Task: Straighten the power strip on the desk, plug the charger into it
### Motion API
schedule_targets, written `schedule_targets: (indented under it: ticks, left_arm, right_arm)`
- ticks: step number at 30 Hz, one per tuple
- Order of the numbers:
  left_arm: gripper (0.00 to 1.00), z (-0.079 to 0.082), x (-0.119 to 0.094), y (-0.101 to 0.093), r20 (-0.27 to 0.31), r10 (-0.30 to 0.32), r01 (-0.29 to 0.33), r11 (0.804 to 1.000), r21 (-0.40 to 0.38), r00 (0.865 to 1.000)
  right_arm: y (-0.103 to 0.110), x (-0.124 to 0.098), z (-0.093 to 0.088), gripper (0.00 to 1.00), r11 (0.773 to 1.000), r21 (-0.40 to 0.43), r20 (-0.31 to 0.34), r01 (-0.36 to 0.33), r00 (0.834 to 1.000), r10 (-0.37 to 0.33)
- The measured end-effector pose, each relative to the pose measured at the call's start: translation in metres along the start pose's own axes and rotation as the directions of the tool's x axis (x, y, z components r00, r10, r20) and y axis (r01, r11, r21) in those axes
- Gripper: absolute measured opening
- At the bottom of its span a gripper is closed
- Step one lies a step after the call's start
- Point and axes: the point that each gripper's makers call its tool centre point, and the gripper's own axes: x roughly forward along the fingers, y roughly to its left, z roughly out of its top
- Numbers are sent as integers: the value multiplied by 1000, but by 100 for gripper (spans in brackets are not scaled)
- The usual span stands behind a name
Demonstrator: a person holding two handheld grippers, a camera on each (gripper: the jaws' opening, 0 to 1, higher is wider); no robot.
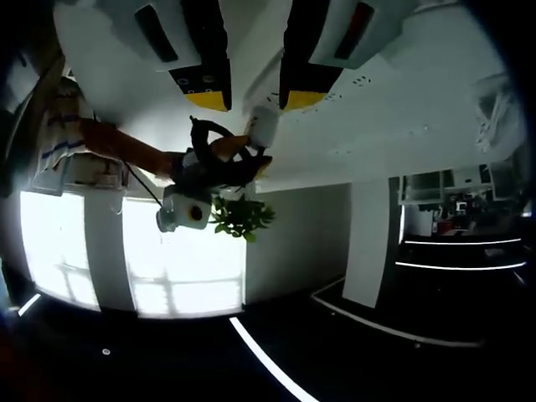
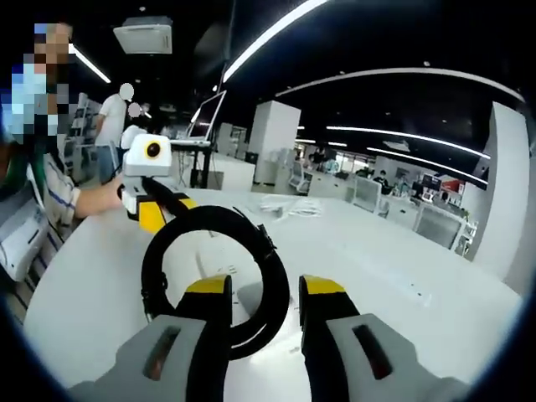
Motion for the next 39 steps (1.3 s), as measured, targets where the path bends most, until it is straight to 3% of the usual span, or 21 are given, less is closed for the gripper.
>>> schedule_targets:
  ticks: [4, 6, 17, 27, 32, 34, 35, 37, 39]
  left_arm:
    - [23, -3, 1, 1, -12, 16, -15, 1000, 16, 1000]
    - [23, -5, 2, 1, -20, 17, -17, 1000, 22, 1000]
    - [28, -8, 0, 13, -48, 83, -81, 996, 48, 995]
    - [28, -15, -3, 30, -83, 159, -154, 986, 66, 984]
    - [30, -17, -9, 43, -111, 216, -207, 975, 82, 970]
    - [36, -18, -12, 47, -123, 229, -221, 972, 77, 966]
    - [39, -19, -13, 48, -132, 232, -225, 972, 72, 964]
    - [40, -24, -17, 53, -161, 256, -246, 966, 79, 953]
    - [40, -24, -19, 59, -167, 284, -271, 958, 96, 944]
  right_arm:
    - [-2, -4, 0, 30, 1000, 15, 28, 21, 999, -21]
    - [-8, -7, 1, 30, 998, -6, 39, 67, 997, -67]
    - [-11, -26, 19, 29, 996, 71, 154, 56, 986, -67]
    - [-28, -39, 18, 28, 988, 126, 193, 88, 975, -111]
    - [-35, -39, 6, 26, 985, 120, 143, 123, 980, -140]
    - [-37, -37, -6, 26, 984, 113, 82, 138, 986, -148]
    - [-38, -36, -5, 26, 982, 122, 87, 141, 985, -152]
    - [-40, -37, -15, 26, 982, 114, 28, 152, 987, -156]
    - [-40, -36, -19, 26, 982, 111, 15, 155, 987, -157]
